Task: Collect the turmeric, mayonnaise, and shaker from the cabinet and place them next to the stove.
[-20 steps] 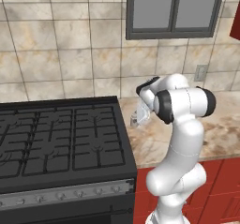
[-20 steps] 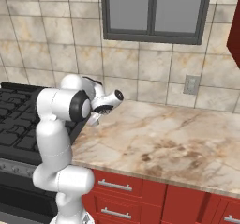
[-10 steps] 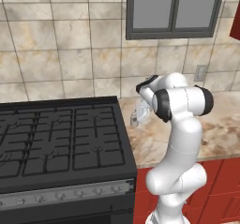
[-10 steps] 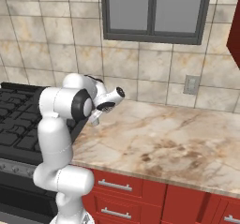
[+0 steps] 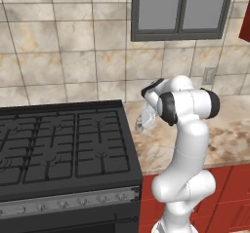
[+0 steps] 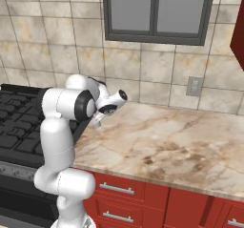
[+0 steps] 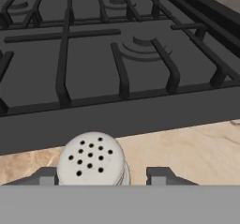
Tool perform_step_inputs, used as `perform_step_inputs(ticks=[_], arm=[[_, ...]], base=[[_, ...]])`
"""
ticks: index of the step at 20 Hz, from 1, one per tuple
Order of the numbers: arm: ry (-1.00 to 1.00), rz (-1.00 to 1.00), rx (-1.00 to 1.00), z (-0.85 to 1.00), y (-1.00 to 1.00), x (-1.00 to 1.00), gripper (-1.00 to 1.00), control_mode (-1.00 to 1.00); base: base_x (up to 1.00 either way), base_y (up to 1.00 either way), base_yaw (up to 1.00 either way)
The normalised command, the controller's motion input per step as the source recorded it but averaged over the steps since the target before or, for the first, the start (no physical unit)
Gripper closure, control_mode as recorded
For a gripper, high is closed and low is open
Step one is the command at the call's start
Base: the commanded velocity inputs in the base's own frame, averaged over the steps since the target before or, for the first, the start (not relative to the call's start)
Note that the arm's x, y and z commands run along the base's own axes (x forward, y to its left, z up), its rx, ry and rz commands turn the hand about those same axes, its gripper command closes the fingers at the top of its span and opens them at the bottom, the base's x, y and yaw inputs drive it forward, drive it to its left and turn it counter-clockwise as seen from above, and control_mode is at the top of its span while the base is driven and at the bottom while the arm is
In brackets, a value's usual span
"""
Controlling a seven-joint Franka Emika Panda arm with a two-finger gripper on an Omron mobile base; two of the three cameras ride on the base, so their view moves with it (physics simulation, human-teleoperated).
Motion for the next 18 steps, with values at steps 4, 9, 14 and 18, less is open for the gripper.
perform_step_inputs(ticks=[4, 9, 14, 18], arm=[[-0.05, 0.00, 0.00, -0.02, 0.00, 0.00, -1.00, -1.00], [-0.09, 0.00, 0.00, 0.00, 0.00, 0.00, -1.00, -1.00], [-0.09, 0.00, 0.00, 0.00, -0.01, 0.00, -1.00, -1.00], [-0.05, 0.00, 0.00, 0.00, -0.06, 0.00, -1.00, -1.00]], base=[[0.00, 0.00, 0.00], [0.00, 0.00, 0.00], [0.00, 0.00, 0.00], [0.00, 0.00, 0.00]])
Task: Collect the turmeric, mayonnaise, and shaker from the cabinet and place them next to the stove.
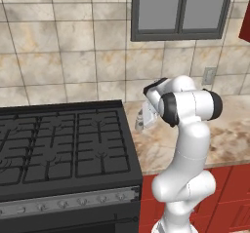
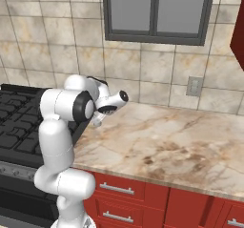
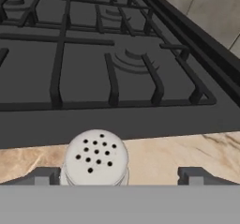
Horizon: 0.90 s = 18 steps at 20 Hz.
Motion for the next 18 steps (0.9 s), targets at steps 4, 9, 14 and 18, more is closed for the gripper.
perform_step_inputs(ticks=[4, 9, 14, 18], arm=[[-0.03, 0.00, 0.00, 0.00, -0.10, 0.06, -1.00, -1.00], [0.00, 0.00, 0.00, 0.00, -0.14, 0.19, -1.00, -1.00], [0.00, 0.00, 0.00, 0.00, -0.09, 0.19, -1.00, -1.00], [-0.03, 0.00, 0.00, 0.00, 0.00, 0.00, -1.00, -1.00]], base=[[0.00, 0.00, 0.00], [0.00, 0.00, 0.00], [0.00, 0.00, 0.00], [0.00, 0.00, 0.00]])
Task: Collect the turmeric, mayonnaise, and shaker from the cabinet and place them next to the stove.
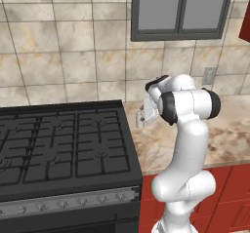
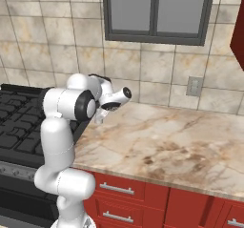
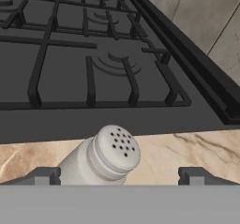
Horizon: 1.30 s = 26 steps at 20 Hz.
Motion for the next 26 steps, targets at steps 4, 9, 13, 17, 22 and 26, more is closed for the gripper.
perform_step_inputs(ticks=[4, 9, 13, 17, 22, 26], arm=[[-0.06, 0.00, 0.00, 0.01, 0.00, -0.05, -1.00, -1.00], [-0.05, 0.00, 0.00, 0.04, 0.00, -0.05, -1.00, -1.00], [-0.07, 0.00, 0.00, 0.04, -0.03, -0.10, -1.00, -1.00], [-0.05, 0.00, 0.00, 0.13, -0.11, -0.14, -1.00, -1.00], [-0.06, -0.01, 0.00, 0.19, -0.18, -0.36, -1.00, -1.00], [-0.07, -0.04, 0.00, 0.40, -0.13, -0.54, -1.00, -1.00]], base=[[0.00, 0.00, 0.00], [0.00, 0.00, 0.00], [0.00, 0.00, 0.00], [0.00, 0.00, 0.00], [0.00, 0.00, 0.00], [0.00, 0.00, 0.00]])
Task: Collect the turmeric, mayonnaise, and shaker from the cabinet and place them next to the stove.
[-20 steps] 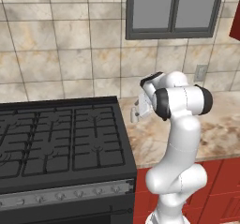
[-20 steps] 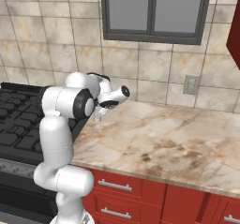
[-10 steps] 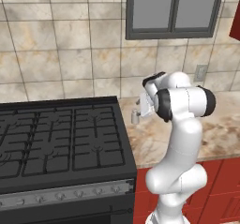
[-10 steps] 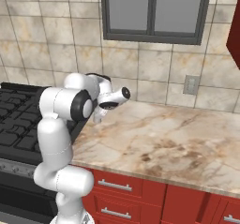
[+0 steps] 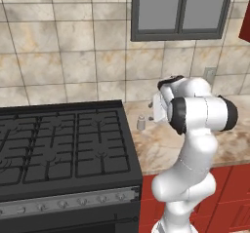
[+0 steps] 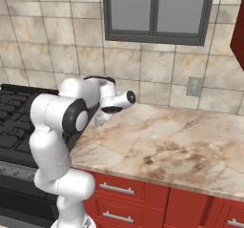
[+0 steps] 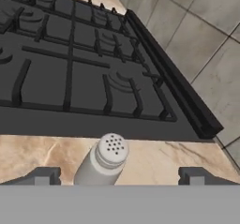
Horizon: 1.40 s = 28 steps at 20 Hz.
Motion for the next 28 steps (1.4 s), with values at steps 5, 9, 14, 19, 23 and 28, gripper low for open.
perform_step_inputs(ticks=[5, 9, 14, 19, 23, 28], arm=[[-0.07, -0.08, 0.00, 0.58, -0.03, -0.63, -1.00, -1.00], [-0.02, -0.17, 0.00, 0.79, 0.00, -0.59, -1.00, -1.00], [-0.01, -0.19, 0.00, 0.78, 0.00, -0.63, -1.00, -1.00], [0.00, -0.20, 0.00, 0.75, 0.07, -0.49, -1.00, -1.00], [0.00, -0.22, 0.00, 0.68, 0.02, -0.62, -1.00, -1.00], [0.00, -0.27, 0.00, 0.52, 0.00, -0.76, -1.00, -1.00]], base=[[0.00, 0.00, 0.00], [0.00, 0.00, 0.00], [0.00, 0.00, 0.00], [0.00, 0.00, 0.00], [0.00, 0.00, 0.00], [0.00, 0.00, 0.00]])
